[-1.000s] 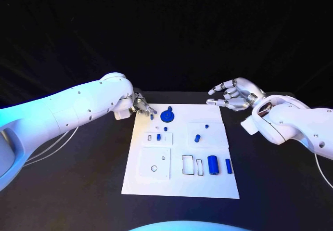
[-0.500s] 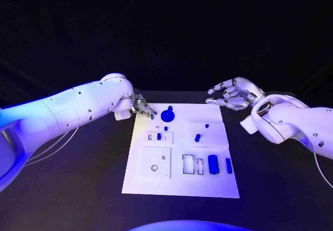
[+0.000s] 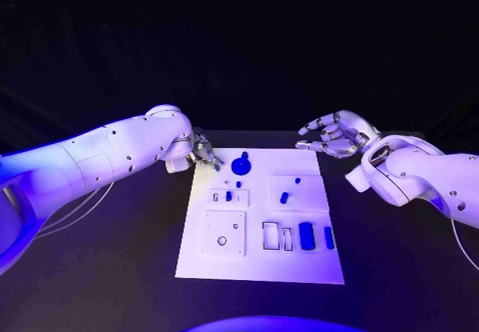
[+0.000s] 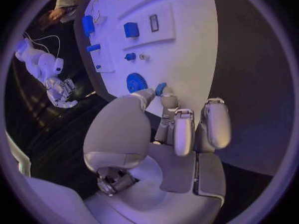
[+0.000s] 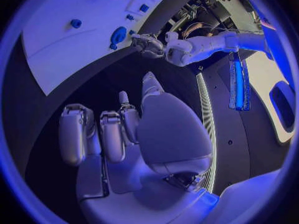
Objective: Assemble the parts on the task board
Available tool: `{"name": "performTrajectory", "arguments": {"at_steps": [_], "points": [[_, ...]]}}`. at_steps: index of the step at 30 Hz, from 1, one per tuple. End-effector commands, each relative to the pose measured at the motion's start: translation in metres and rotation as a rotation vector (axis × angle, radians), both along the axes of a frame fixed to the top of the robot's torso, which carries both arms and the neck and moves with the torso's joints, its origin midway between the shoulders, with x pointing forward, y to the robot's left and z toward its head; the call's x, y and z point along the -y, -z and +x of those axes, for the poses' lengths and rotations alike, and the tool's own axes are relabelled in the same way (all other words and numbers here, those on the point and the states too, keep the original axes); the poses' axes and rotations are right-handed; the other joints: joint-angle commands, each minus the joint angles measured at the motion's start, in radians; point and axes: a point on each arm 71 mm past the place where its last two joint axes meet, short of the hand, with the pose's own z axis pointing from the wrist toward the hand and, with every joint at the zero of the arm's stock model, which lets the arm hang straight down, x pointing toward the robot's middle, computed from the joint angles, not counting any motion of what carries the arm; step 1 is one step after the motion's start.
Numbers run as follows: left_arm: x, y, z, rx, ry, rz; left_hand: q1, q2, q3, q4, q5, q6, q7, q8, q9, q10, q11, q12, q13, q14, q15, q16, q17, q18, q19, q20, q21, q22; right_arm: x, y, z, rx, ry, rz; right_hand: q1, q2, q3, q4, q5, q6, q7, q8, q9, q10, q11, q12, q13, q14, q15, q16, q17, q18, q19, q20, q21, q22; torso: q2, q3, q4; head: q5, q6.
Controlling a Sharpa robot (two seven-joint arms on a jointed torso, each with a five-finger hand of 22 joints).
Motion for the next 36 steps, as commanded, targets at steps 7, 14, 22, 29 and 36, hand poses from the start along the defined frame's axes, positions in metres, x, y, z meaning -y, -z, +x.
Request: {"name": "performTrajectory", "arguments": {"at_steps": [7, 14, 22, 29, 36], "points": [[0.003, 0.001, -0.001, -0.019, 0.019, -0.026, 0.028, 0.006, 0.016, -0.002, 0.001, 0.005, -0.003, 0.002, 0.003, -0.001, -0.004, 0.007, 0.001, 0.083, -0.001, 0.003, 0.206, 0.016, 0.0, 0.002, -0.003, 0.003, -0.002, 0.0, 0.0, 0.002, -0.015, -0.007, 0.002, 0.011, -0.007, 0.0, 0.004, -0.003, 0.001, 0.005, -0.001, -0.009, -0.001, -0.005, 0.067, 0.077, 0.001, -0.006, 0.164, 0.006, 0.02, 0.006, -0.006, 0.163, 0.0, 0.0002, 0.0005, 0.003, -0.001], [0.0, 0.001, -0.001, -0.012, 0.01, -0.038, 0.106, 0.017, 0.105, -0.039, 0.003, -0.001, -0.005, 0.014, 0.012, 0.006, -0.008, 0.007, -0.001, 0.086, -0.004, 0.008, 0.213, 0.015, 0.002, -0.001, -0.001, 0.009, -0.002, 0.0, 0.0, 0.002, -0.016, -0.006, 0.002, 0.011, -0.007, 0.0, 0.004, -0.003, 0.001, 0.005, -0.001, -0.008, -0.001, -0.004, 0.068, 0.076, 0.001, -0.006, 0.163, 0.006, 0.021, 0.006, -0.005, 0.164, 0.0, 0.0002, -0.0001, 0.003, -0.001], [-0.004, -0.003, -0.007, 0.013, -0.007, -0.128, 0.053, -0.052, 0.377, -0.137, 0.008, -0.002, -0.006, 0.077, 0.066, 0.043, -0.01, 0.019, 0.01, 0.093, -0.008, 0.018, 0.229, 0.01, 0.022, -0.005, 0.015, 0.041, -0.001, 0.0, 0.0, 0.002, -0.014, -0.007, 0.002, 0.012, -0.008, 0.0, 0.004, -0.003, 0.001, 0.005, -0.001, -0.008, -0.001, -0.005, 0.067, 0.076, 0.001, -0.006, 0.163, 0.006, 0.02, 0.006, -0.006, 0.163, 0.0, -0.0004, 0.0014, 0.003, -0.002], [-0.01, -0.007, -0.018, 0.018, -0.017, -0.186, 0.004, -0.079, 0.458, -0.184, 0.014, 0.011, -0.011, 0.09, 0.077, 0.066, -0.016, 0.033, 0.028, 0.099, -0.012, 0.027, 0.244, 0.004, 0.039, -0.009, 0.029, 0.066, 0.0, 0.0, 0.0, 0.002, -0.011, -0.008, 0.002, 0.012, -0.008, 0.0, 0.004, -0.003, 0.001, 0.005, -0.001, -0.008, -0.001, -0.005, 0.067, 0.076, 0.001, -0.006, 0.163, 0.006, 0.02, 0.006, -0.006, 0.163, -0.002, 0.0004, 0.0018, 0.008, -0.004], [-0.017, -0.011, -0.037, 0.018, -0.016, -0.216, -0.024, -0.093, 0.494, -0.207, 0.024, 0.025, -0.016, 0.094, 0.079, 0.086, -0.021, 0.044, 0.044, 0.103, -0.017, 0.032, 0.254, 0.0, 0.054, -0.012, 0.04, 0.087, 0.002, 0.0, -0.001, 0.001, -0.008, -0.008, 0.002, 0.012, -0.008, 0.0, 0.004, -0.003, 0.001, 0.005, -0.001, -0.008, -0.001, -0.005, 0.067, 0.076, 0.001, -0.006, 0.163, 0.006, 0.02, 0.006, -0.006, 0.163, -0.002, 0.0005, 0.0025, 0.01, -0.005]]}}
